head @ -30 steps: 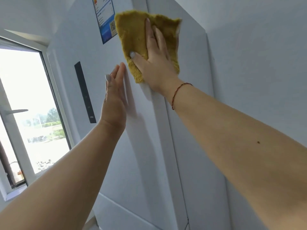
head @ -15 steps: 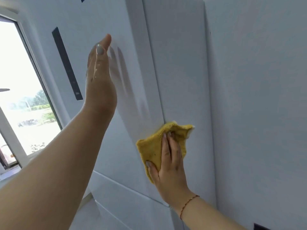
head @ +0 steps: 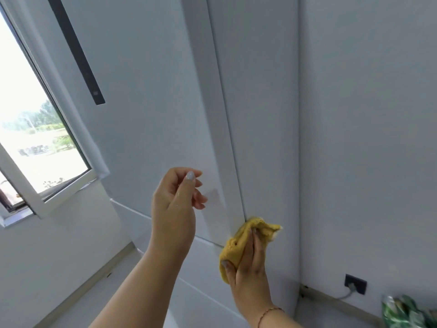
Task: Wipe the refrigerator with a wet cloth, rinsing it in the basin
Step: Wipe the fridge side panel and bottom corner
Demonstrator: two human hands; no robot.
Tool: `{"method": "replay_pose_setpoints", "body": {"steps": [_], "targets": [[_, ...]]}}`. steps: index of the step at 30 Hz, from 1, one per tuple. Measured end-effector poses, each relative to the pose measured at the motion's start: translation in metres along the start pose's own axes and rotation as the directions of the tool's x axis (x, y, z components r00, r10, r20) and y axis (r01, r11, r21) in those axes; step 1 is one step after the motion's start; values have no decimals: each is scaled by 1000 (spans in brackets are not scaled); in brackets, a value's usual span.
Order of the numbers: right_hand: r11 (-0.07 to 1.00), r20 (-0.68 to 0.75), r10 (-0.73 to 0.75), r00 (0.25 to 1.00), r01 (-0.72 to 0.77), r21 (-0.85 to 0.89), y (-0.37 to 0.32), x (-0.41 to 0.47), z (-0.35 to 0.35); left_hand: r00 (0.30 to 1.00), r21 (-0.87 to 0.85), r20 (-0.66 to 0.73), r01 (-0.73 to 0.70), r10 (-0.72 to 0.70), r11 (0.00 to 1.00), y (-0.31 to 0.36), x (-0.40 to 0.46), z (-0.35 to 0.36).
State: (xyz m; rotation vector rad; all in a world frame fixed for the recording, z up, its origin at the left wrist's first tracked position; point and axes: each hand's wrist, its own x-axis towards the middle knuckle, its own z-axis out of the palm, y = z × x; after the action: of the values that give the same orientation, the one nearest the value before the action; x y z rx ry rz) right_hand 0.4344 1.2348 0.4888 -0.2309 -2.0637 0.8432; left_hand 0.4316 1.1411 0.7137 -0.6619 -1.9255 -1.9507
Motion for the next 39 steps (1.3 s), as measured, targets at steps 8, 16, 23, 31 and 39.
{"method": "replay_pose_setpoints", "body": {"steps": [8, 16, 23, 31, 39], "targets": [[990, 71, 8, 997, -18, 140, -49, 52, -31, 994, -68, -55, 90, -94, 994, 0, -16, -18], [951, -169, -287, 943, 302, 70, -123, 167, -76, 989, -59, -87, 112, -117, 992, 1, -19, -22], [980, -87, -183, 979, 189, 67, -74, 94, -41, 984, -66, -59, 162, -166, 984, -12, -21, -20], [973, 311, 204, 928, -227, 38, -11, 0, -19, 992, -37, 6, 123, -123, 992, -13, -17, -4], [991, 221, 114, 968, -128, 46, -46, 39, -41, 998, -2, 37, 45, -45, 999, -8, -11, 1]]}}
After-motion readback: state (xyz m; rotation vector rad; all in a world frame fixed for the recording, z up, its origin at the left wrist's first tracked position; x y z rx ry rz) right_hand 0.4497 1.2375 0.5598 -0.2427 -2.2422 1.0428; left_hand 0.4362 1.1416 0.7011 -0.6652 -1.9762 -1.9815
